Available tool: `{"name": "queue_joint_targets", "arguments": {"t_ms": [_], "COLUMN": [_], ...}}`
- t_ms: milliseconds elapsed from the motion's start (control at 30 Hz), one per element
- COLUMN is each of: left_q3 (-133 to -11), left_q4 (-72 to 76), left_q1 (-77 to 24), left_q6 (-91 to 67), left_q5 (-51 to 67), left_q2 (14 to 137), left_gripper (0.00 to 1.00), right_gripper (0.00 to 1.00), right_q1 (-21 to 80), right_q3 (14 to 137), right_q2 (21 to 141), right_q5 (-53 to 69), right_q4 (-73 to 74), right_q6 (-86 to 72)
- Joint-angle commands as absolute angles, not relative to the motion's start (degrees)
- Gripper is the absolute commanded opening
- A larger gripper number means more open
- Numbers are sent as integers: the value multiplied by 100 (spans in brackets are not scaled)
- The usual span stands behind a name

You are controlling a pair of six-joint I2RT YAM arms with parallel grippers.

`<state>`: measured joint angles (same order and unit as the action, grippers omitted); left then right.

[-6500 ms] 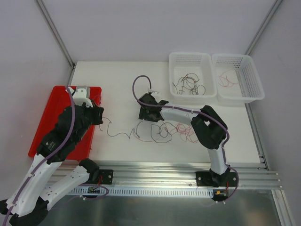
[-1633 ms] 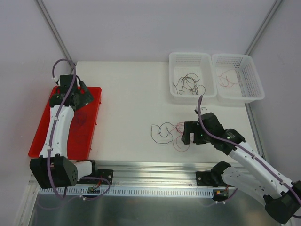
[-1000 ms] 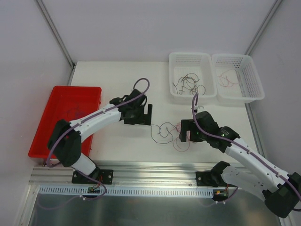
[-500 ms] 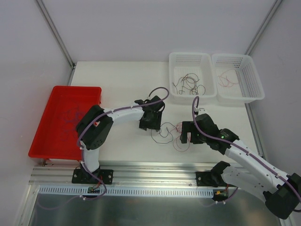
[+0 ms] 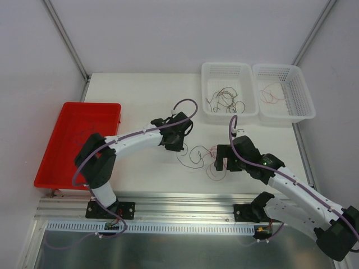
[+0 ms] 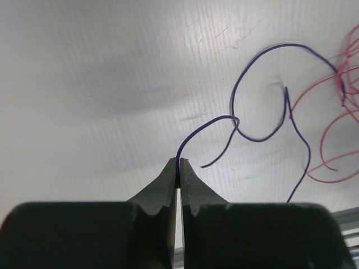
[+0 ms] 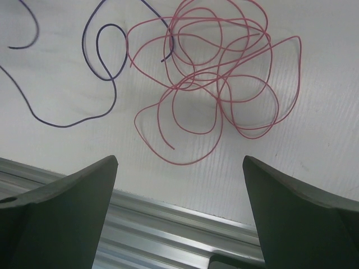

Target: Untangle the cables

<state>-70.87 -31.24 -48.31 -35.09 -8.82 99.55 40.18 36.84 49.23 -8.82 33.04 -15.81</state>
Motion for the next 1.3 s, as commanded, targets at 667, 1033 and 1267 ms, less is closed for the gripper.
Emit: {"name": "queue_joint_targets", "arguments": {"t_ms": [667,1033,1267], "left_q3": [-10317,-10452,-9519], "left_q4": [-5387,-5414,-5405], "left_q1": [-2374,-2241,-2241], "left_q6": [-1346,-1362,-1758], "left_q5": [-3048,-2628,-2338], "left_q2": [6460,6346,5933], "left_gripper": [0,0,0], "right_gripper": [100,99,100], "right_q1": [4052,4428,5334], "right_q3": [3753,4366,5824], "right_q2": [4597,5448,7319], "right_q5": [-1046,-299,-115], "right_q4": [3384,2488,1882], "right_q6": [-1635,-1600,-1503]}}
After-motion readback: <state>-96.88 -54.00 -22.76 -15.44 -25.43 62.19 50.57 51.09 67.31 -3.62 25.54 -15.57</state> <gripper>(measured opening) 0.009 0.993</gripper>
